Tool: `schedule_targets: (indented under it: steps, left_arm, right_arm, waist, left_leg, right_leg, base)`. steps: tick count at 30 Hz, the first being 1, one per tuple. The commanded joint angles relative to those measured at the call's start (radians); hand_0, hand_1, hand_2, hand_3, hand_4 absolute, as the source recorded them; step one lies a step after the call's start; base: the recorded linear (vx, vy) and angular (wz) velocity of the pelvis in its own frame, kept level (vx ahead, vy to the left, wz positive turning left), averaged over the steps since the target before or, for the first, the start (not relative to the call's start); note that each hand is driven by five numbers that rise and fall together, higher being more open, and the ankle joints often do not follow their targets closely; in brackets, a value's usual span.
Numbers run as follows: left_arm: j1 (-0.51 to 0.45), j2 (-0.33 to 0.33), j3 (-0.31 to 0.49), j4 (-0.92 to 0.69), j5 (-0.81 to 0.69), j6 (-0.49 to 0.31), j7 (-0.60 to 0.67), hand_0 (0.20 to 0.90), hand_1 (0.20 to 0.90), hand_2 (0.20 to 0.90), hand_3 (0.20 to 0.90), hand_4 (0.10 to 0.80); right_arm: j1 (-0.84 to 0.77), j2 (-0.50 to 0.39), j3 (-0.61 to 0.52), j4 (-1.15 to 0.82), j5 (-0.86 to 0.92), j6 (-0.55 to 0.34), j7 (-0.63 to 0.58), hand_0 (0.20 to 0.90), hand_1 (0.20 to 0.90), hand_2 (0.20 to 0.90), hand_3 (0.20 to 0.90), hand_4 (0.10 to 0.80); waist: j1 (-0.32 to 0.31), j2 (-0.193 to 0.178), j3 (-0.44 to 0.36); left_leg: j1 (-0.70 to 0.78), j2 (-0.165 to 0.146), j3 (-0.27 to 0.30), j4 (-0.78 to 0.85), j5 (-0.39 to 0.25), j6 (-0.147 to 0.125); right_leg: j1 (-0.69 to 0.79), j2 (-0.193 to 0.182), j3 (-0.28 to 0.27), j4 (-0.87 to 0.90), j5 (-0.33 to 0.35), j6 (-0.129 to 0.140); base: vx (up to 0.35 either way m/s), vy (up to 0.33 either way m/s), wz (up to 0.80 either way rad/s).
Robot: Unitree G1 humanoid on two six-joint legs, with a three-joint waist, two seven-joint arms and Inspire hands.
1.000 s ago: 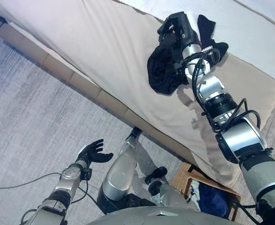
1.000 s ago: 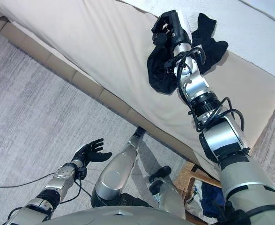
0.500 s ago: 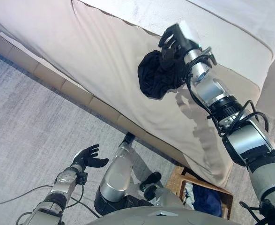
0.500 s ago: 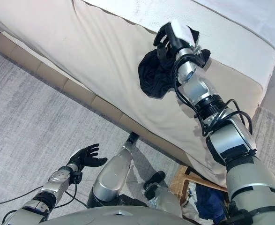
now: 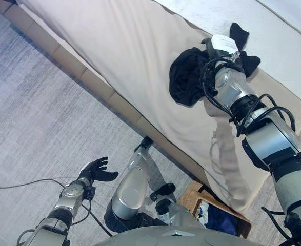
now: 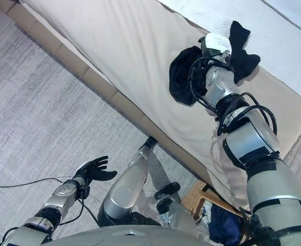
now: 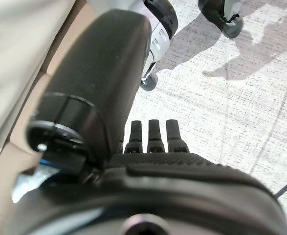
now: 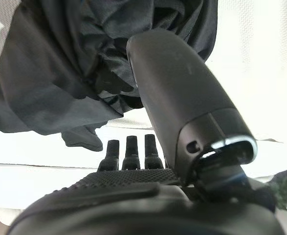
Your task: Pick up the clothes from the bed and place them into the basket
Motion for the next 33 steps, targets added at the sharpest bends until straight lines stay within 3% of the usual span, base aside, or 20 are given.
schedule_targets:
  steps: [1,6,11,14,15,16,18,21,23,24,25,27,32,33]
  left_arm:
    - [0.032,0.039,-0.029,-0.023,-0.042,-0.032,-0.012,0.9,0.9,0.9,0.9,0.8]
    - [0.027,0.034,-0.038,-0.032,-0.058,-0.046,-0.024,0.9,0.9,0.9,0.9,0.8]
    - [0.043,0.03,-0.041,-0.061,-0.076,-0.068,-0.034,0.9,0.9,0.9,0.9,0.8]
    - [0.052,0.035,-0.038,-0.087,-0.072,-0.063,-0.035,0.9,0.9,0.9,0.9,0.8]
    - [0.052,0.037,-0.04,-0.094,-0.067,-0.058,-0.032,0.9,0.9,0.9,0.9,0.8]
    - [0.051,0.039,-0.041,-0.1,-0.063,-0.052,-0.032,0.9,0.9,0.9,0.9,0.8]
    - [0.054,0.045,-0.048,-0.113,-0.063,-0.048,-0.027,0.9,0.9,0.9,0.9,0.8]
    - [0.058,0.039,-0.062,-0.114,-0.077,-0.051,-0.002,0.9,0.9,0.9,0.9,0.8]
    - [0.072,0.025,-0.057,-0.105,-0.082,-0.066,0.018,0.9,0.9,0.9,0.9,0.8]
    - [0.091,0.007,-0.036,-0.09,-0.081,-0.087,0.033,0.9,0.9,0.9,0.9,0.8]
    - [0.098,0.0,-0.027,-0.08,-0.08,-0.098,0.039,0.9,0.9,0.9,0.9,0.8]
    - [0.092,-0.02,-0.011,-0.043,-0.076,-0.109,0.054,0.9,0.9,0.9,0.9,0.8]
    - [0.09,-0.016,-0.007,-0.016,-0.044,-0.081,0.054,0.9,0.9,0.9,0.9,0.8]
    - [0.095,-0.013,-0.011,-0.017,-0.035,-0.076,0.055,0.9,0.9,0.9,0.9,0.8]
  right_arm:
    - [-0.157,-0.069,0.06,-0.008,-0.079,0.034,0.005,0.9,0.9,0.9,0.9,0.8]
    - [-0.157,-0.076,0.066,0.074,-0.139,0.105,0.097,0.9,0.9,0.9,0.9,0.8]
    - [-0.152,-0.072,0.081,0.125,-0.2,0.189,0.27,0.9,0.9,0.9,0.9,0.8]
    - [-0.134,-0.069,0.09,0.153,-0.195,0.175,0.319,0.9,0.9,0.9,0.9,0.8]
    - [-0.129,-0.065,0.088,0.16,-0.198,0.161,0.315,0.808,0.808,0.808,0.793,0.693]
    - [-0.126,-0.061,0.086,0.162,-0.194,0.144,0.298,0.324,0.324,0.324,0.227,0.127]
    - [-0.125,-0.058,0.084,0.156,-0.124,0.089,0.189,0.3,0.3,0.3,0.2,0.1]
    - [-0.135,-0.052,0.045,0.054,0.1,-0.037,-0.172,0.3,0.3,0.3,0.2,0.1]
    - [-0.128,-0.062,-0.004,-0.098,0.187,-0.109,-0.357,0.3,0.3,0.3,0.2,0.1]
    - [-0.085,-0.069,-0.101,-0.287,0.235,-0.195,-0.492,0.3,0.3,0.3,0.2,0.1]
    - [-0.047,-0.065,-0.166,-0.37,0.243,-0.23,-0.533,0.3,0.3,0.3,0.2,0.1]
    - [0.028,-0.033,-0.316,-0.547,0.227,-0.382,-0.644,0.3,0.3,0.3,0.2,0.1]
    - [0.07,-0.069,-0.404,-0.788,0.253,-0.392,-0.685,0.3,0.3,0.3,0.2,0.1]
    - [0.089,-0.087,-0.413,-0.819,0.258,-0.392,-0.692,0.3,0.3,0.3,0.2,0.1]
  waist:
    - [0.027,0.024,0.035]
    - [0.029,0.041,0.044]
    - [0.036,0.049,0.044]
    - [0.044,0.045,0.044]
    - [0.045,0.043,0.044]
    - [0.045,0.041,0.044]
    - [0.041,0.037,0.044]
    - [0.02,0.03,0.044]
    - [-0.002,0.023,0.044]
    - [-0.033,0.015,0.044]
    - [-0.046,0.009,0.044]
    - [-0.088,0.003,0.044]
    - [-0.144,-0.003,-0.006]
    - [-0.153,-0.002,-0.022]
  left_leg:
    - [0.074,0.004,0.07,-0.027,-0.123,0.088]
    - [0.036,0.001,0.062,-0.042,-0.098,0.089]
    - [0.0,0.011,0.076,-0.052,-0.08,0.086]
    - [-0.016,0.02,0.08,-0.054,-0.077,0.085]
    - [-0.019,0.021,0.081,-0.055,-0.076,0.085]
    - [-0.022,0.023,0.082,-0.055,-0.076,0.085]
    - [-0.027,0.026,0.085,-0.051,-0.08,0.084]
    - [-0.018,0.03,0.09,-0.05,-0.091,0.084]
    - [-0.008,0.036,0.097,-0.043,-0.103,0.084]
    - [0.007,0.042,0.11,-0.038,-0.118,0.087]
    - [0.019,0.045,0.12,-0.036,-0.126,0.09]
    - [0.067,0.046,0.15,-0.039,-0.149,0.097]
    - [0.17,0.045,0.203,-0.051,-0.186,0.103]
    - [0.169,0.042,0.213,-0.048,-0.168,0.109]
  right_leg:
    - [-0.1,-0.02,0.026,0.18,0.001,-0.078]
    - [-0.148,-0.031,0.019,0.216,-0.01,-0.077]
    - [-0.188,-0.047,-0.003,0.234,-0.008,-0.07]
    - [-0.201,-0.053,-0.02,0.232,0.002,-0.063]
    - [-0.202,-0.05,-0.022,0.227,0.006,-0.061]
    - [-0.205,-0.048,-0.022,0.225,0.008,-0.06]
    - [-0.21,-0.042,-0.02,0.218,0.016,-0.056]
    - [-0.212,-0.029,0.009,0.202,0.035,-0.049]
    - [-0.215,-0.023,0.031,0.204,0.039,-0.05]
    - [-0.214,-0.019,0.056,0.208,0.042,-0.049]
    - [-0.211,-0.018,0.071,0.21,0.045,-0.047]
    - [-0.193,-0.018,0.117,0.209,0.056,-0.04]
    - [-0.109,-0.011,0.163,0.144,0.058,-0.04]
    - [-0.102,-0.012,0.155,0.123,0.079,-0.048]
  base:
    - [0.014,0.05,0.18]
    - [0.018,0.041,0.2]
    - [0.01,0.024,0.03]
    - [0.019,-0.032,0.03]
    - [0.039,-0.088,0.08]
    - [0.031,-0.099,0.09]
    - [0.012,-0.077,0.04]
    - [-0.009,-0.035,-0.05]
    - [-0.019,0.017,-0.21]
    - [-0.024,0.036,-0.32]
    - [-0.023,0.049,-0.37]
    - [-0.013,0.034,-0.48]
    - [-0.004,-0.021,-0.43]
    - [-0.028,-0.039,-0.2]
